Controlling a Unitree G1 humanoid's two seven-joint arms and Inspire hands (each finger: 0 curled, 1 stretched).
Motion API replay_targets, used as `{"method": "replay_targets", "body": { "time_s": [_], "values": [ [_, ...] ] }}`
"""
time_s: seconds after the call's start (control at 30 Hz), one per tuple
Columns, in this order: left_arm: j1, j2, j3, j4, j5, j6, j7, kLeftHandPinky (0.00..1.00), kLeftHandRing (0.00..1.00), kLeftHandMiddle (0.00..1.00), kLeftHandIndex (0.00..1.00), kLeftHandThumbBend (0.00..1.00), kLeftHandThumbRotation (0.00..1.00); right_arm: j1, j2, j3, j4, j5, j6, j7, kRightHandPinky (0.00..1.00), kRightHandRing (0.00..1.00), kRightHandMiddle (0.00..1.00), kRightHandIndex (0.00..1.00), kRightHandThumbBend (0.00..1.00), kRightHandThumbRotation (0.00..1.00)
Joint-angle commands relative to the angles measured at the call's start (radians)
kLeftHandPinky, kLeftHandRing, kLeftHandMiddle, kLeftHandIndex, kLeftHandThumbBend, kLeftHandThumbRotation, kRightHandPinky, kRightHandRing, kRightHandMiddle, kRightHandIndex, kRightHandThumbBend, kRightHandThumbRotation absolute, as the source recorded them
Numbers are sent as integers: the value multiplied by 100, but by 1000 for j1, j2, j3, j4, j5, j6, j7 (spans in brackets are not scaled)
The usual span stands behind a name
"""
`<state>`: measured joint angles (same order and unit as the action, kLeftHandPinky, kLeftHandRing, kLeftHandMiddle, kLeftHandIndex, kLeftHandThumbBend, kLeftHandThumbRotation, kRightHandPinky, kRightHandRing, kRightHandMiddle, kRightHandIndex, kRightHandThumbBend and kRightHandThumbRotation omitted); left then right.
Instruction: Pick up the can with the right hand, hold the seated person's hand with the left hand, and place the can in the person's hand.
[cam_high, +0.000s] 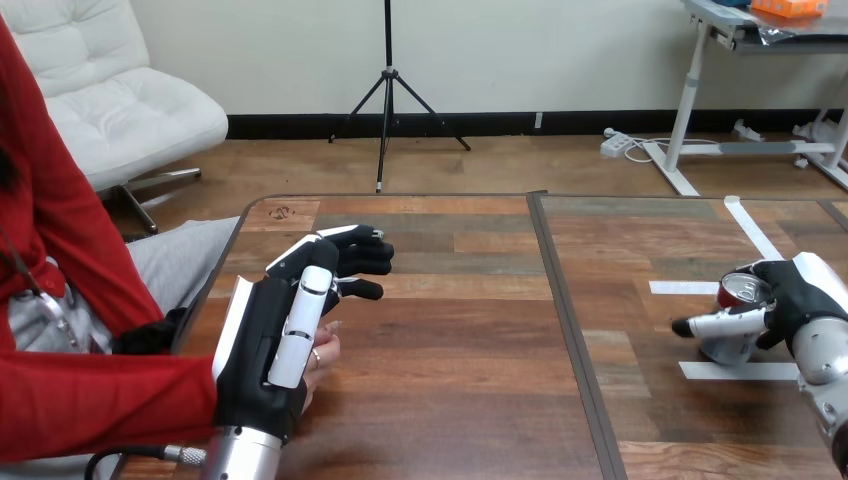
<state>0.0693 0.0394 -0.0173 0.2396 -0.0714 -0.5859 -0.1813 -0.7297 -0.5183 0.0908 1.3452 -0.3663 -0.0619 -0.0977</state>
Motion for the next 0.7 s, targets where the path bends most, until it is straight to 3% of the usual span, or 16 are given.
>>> {"method": "replay_targets", "body": {
  "time_s": [0.0,0.33,0.67],
  "values": [
    [-57,7,8,-39,-7,-14,-4,58,66,66,64,45,97,-7,5,12,-3,-11,-4,-29,50,55,59,59,96,1],
    [-58,9,10,-37,-3,-17,0,56,65,65,62,44,98,0,9,22,-4,-15,-13,-51,48,51,54,48,88,0],
    [-57,10,13,-42,0,-9,6,55,64,64,61,46,98,6,11,24,-5,-16,-27,-60,43,46,49,43,87,0]
  ]
}}
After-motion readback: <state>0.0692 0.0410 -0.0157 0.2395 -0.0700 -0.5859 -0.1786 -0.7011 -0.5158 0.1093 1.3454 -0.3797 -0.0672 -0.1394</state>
